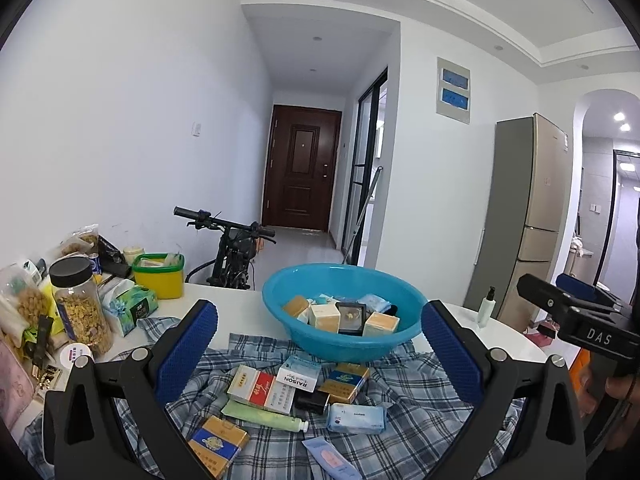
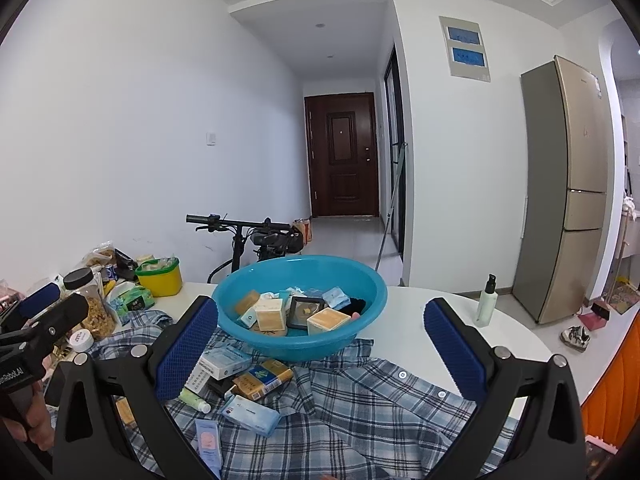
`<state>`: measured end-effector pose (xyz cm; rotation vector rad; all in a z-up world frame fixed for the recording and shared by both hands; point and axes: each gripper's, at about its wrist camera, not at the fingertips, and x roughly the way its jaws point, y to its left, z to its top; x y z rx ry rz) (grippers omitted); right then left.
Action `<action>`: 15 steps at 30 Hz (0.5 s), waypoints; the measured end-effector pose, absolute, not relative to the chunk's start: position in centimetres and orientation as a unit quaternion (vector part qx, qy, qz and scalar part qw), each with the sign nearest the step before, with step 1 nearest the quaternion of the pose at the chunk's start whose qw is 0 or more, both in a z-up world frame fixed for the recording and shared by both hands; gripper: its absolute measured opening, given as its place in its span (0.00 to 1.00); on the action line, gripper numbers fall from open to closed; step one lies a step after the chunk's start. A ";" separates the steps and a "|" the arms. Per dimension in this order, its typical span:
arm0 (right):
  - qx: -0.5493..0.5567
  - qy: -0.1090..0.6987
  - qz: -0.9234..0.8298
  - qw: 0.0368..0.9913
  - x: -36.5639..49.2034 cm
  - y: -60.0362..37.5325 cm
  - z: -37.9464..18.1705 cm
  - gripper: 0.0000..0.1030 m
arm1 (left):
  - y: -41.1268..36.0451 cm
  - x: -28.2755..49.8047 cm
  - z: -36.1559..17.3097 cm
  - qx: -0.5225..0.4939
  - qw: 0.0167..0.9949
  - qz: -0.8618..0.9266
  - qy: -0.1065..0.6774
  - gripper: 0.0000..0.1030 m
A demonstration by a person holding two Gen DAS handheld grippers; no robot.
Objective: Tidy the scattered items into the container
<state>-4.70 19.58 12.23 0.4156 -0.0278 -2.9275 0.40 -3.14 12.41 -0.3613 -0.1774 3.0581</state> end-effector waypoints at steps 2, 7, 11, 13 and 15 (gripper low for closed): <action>0.138 -0.006 -0.986 0.091 -4.5 19.5 12.1 1.00 | -2.8 0.6 12.1 -0.114 0.035 0.992 -0.051 1.00; 0.140 -0.008 -0.986 0.090 -4.5 19.4 11.7 1.00 | -2.1 0.6 11.6 -0.114 0.029 0.992 -0.041 1.00; 0.142 -0.009 -0.986 0.091 -4.3 19.3 11.3 1.00 | -1.9 0.5 11.4 -0.119 0.033 0.992 -0.041 1.00; 0.143 -0.006 -0.986 0.090 -4.2 19.3 11.2 1.00 | -1.8 0.5 11.3 -0.119 0.033 0.992 -0.039 1.00; 0.144 -0.006 -0.986 0.089 -4.2 19.2 11.1 1.00 | -1.8 0.4 11.1 -0.120 0.031 0.992 -0.038 1.00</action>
